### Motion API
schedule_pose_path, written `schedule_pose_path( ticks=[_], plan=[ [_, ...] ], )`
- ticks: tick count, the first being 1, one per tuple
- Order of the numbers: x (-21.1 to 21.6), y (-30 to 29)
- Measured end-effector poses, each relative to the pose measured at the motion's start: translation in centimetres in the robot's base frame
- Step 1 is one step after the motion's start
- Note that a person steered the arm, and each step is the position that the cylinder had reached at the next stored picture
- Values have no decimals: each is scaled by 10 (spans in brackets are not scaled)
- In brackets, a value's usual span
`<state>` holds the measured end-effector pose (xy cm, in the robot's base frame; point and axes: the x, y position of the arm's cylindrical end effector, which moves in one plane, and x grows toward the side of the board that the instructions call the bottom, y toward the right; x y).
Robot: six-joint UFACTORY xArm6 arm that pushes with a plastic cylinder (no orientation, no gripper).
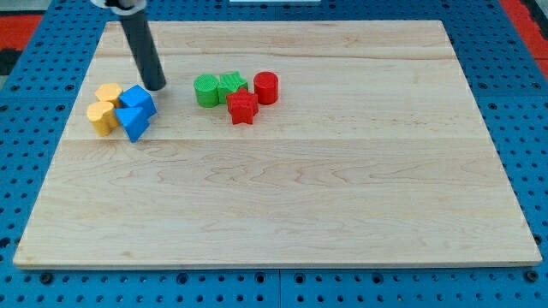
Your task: Push the green circle along with the green star and red circle towards the center
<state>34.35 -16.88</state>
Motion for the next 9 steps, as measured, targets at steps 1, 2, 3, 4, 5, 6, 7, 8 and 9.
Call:
schedule_pose_path(
  ticks=[1,2,3,4,5,6,7,8,9],
  plan=[
    [0,3],
    [10,21],
    [15,30],
    [15,42],
    [15,65],
    [15,77],
    [8,84],
    [-6,83],
    [-8,89]
  ],
)
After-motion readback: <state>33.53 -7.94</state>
